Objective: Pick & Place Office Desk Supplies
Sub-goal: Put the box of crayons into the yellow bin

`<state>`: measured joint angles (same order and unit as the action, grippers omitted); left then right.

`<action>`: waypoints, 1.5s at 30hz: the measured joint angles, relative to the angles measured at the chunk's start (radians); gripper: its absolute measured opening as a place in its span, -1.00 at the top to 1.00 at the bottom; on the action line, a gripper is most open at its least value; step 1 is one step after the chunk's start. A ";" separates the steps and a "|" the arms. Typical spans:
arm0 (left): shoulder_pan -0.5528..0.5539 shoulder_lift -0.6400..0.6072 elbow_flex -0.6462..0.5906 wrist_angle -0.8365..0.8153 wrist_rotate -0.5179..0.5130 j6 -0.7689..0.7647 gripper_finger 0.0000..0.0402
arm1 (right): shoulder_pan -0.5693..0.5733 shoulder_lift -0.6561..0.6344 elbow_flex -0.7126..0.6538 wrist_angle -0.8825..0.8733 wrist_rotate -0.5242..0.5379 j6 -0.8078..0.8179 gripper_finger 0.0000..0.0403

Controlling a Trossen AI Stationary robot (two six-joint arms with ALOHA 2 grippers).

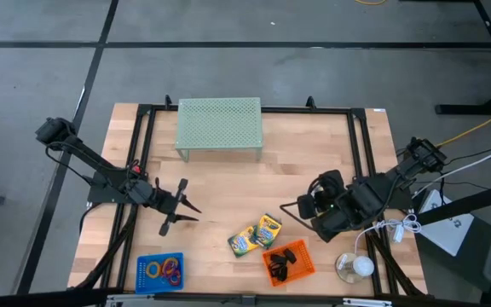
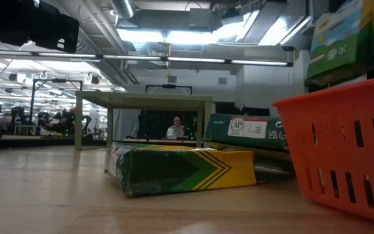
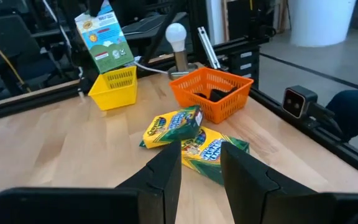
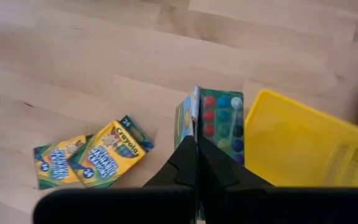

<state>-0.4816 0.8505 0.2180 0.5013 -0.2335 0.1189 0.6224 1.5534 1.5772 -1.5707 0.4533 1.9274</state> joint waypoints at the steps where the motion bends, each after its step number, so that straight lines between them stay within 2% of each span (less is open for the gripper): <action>1: 0.001 0.000 0.000 0.000 0.001 0.001 0.45 | 0.003 -0.002 0.000 -0.001 -0.001 0.012 1.00; 11: 0.001 0.000 0.000 0.000 0.020 -0.001 0.45 | 0.017 -0.002 -0.010 0.000 0.010 0.050 1.00; 15: 0.001 0.000 0.000 0.000 0.020 -0.010 0.45 | 0.013 -0.035 -0.084 0.000 -0.008 0.071 1.00; 24: 0.001 0.000 0.000 -0.007 0.020 -0.026 0.45 | 0.041 -0.152 -0.352 0.000 -0.133 0.264 1.00; 32: 0.001 0.000 0.000 -0.012 0.019 -0.020 0.45 | 0.045 -0.173 -0.393 0.001 -0.134 0.265 1.00; 39: 0.001 0.000 0.000 -0.033 0.019 -0.030 0.45 | 0.056 -0.172 -0.493 0.002 -0.236 0.283 1.00; 45: 0.001 0.000 0.000 -0.034 0.019 -0.029 0.45 | 0.056 -0.174 -0.511 -0.001 -0.245 0.282 1.00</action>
<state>-0.4805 0.8505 0.2180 0.4671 -0.2146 0.0899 0.6781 1.3789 1.0660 -1.5715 0.2080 2.2095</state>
